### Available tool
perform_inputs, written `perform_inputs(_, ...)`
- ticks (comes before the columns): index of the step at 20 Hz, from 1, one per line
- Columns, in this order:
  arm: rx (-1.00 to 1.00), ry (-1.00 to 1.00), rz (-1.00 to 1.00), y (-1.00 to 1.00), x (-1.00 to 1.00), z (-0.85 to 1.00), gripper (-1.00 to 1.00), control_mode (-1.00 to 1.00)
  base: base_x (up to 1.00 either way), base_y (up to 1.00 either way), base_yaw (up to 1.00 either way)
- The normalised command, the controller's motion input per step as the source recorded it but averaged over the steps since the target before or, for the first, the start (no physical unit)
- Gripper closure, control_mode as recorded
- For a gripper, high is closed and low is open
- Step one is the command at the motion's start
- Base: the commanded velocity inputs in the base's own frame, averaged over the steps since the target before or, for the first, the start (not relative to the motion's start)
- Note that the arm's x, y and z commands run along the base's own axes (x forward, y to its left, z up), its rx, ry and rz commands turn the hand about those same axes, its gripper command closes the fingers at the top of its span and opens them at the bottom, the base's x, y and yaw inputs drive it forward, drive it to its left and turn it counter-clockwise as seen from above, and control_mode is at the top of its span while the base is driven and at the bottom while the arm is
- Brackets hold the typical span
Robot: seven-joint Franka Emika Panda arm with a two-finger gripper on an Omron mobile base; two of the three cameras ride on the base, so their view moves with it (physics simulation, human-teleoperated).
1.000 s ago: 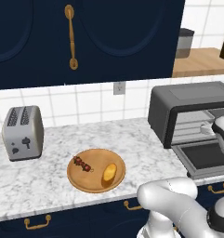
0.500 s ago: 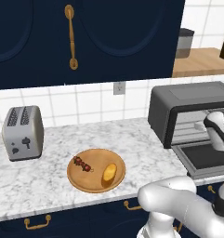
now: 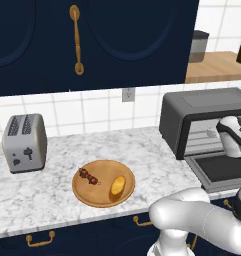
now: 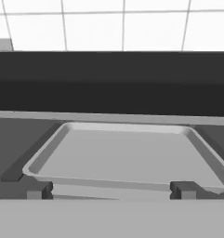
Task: Pick up the kebab skewer and baguette bread, and place them inside the toaster oven. Close the toaster oven door and start by setting the timer.
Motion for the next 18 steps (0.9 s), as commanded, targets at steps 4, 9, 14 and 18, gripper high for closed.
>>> perform_inputs(4, 0.0, 0.0, 0.0, -0.09, 0.13, -0.31, -1.0, -1.0, 0.0, 0.0, 0.0)
perform_inputs(9, 0.0, 0.0, 0.0, 0.0, 0.27, -0.1, -1.0, -1.0, 0.0, 0.0, 0.0)
perform_inputs(14, 0.0, 0.0, 0.0, -0.05, 0.09, -0.1, -1.0, -1.0, 0.0, 0.0, 0.0)
perform_inputs(18, 0.0, 0.0, 0.0, -0.07, 0.09, -0.01, -1.0, -1.0, 0.0, 0.0, 0.0)
